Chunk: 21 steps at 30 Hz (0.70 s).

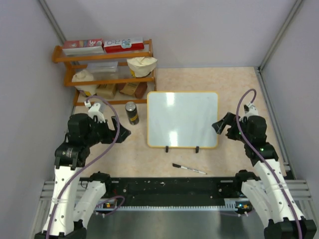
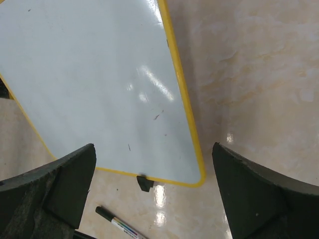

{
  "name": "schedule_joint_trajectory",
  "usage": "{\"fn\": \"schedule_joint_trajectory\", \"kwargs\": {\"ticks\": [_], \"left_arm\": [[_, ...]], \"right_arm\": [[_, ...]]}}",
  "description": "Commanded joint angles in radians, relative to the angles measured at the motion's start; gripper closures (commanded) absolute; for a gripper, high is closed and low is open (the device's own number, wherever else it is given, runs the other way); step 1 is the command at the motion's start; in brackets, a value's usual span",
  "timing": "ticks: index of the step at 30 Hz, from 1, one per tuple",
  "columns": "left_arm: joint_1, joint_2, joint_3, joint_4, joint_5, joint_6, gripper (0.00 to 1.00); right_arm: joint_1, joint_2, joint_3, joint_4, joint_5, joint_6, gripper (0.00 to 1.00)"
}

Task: Write a sentence on the whiteboard
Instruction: Pick up the whiteboard marker at the center of the board.

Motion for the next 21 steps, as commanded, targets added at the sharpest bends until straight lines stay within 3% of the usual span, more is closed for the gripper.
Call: {"fn": "schedule_joint_trajectory", "kwargs": {"ticks": [1, 5, 10, 12, 13, 16, 21], "left_arm": [[0.001, -0.038, -0.038, 0.077, 0.032, -0.01, 0.01], [0.001, -0.051, -0.051, 0.077, 0.086, -0.022, 0.01], [0.001, -0.067, -0.093, 0.088, 0.136, -0.056, 0.01], [0.001, -0.087, -0.113, 0.105, 0.142, -0.074, 0.01], [0.001, -0.097, -0.134, 0.123, 0.144, -0.098, 0.01], [0.001, -0.118, -0.173, 0.148, 0.149, -0.148, 0.01], [0.001, -0.123, -0.199, 0.18, 0.178, -0.198, 0.01]], "right_arm": [[0.003, -0.02, 0.056, -0.005, -0.052, -0.039, 0.01], [0.092, -0.023, 0.106, -0.034, -0.054, -0.055, 0.01], [0.416, 0.025, 0.192, -0.088, 0.038, -0.145, 0.01], [0.527, 0.083, 0.203, -0.115, 0.12, -0.153, 0.01], [0.661, 0.11, 0.206, -0.125, 0.16, -0.153, 0.01], [0.898, 0.227, 0.201, -0.142, 0.318, -0.135, 0.01], [1.075, 0.458, 0.168, -0.111, 0.372, -0.041, 0.15]]}}
